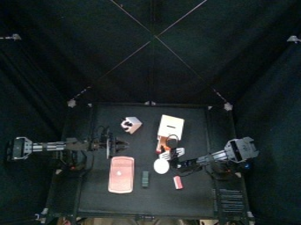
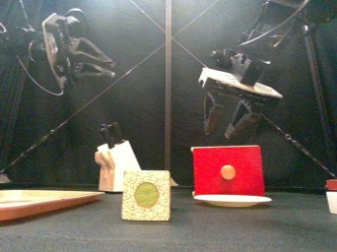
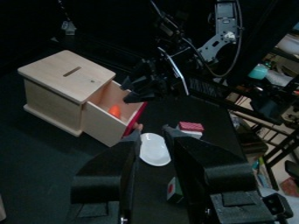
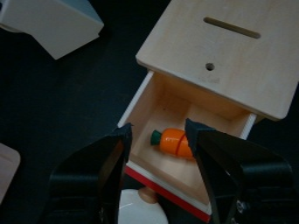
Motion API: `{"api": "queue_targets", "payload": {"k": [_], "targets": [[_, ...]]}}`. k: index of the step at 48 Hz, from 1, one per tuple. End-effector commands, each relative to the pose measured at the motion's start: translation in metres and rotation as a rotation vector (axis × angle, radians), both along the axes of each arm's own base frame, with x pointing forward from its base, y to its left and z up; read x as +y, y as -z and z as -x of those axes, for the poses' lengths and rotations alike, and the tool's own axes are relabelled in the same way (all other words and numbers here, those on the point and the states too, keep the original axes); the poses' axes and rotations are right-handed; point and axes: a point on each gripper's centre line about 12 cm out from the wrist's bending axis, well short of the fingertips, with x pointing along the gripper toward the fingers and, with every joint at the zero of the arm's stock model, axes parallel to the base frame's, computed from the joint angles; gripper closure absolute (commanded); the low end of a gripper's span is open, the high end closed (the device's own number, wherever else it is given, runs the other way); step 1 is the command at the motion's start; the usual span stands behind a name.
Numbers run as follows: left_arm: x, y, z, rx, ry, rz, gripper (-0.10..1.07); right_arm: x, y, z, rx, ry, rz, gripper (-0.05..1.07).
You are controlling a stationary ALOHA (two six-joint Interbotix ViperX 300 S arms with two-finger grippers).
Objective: Put carrot in drawer
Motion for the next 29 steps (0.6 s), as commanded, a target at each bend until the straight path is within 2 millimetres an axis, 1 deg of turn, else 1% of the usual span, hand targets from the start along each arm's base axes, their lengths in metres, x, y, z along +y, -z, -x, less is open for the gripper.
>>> {"api": "queue_targets", "payload": {"k": [1,29], "targets": [[0.0007,-0.0059,-0.0019,-0.018,-0.001,-0.002,0.27,-0.0017,-0.0123,-0.0011,-0.034,0.005,-0.002,0.17],[0.0012,-0.0082,-0.0027,-0.024,-0.001,-0.006,0.27,0.001,-0.0176,-0.0053,-0.052,-0.004,-0.001,0.17]]}}
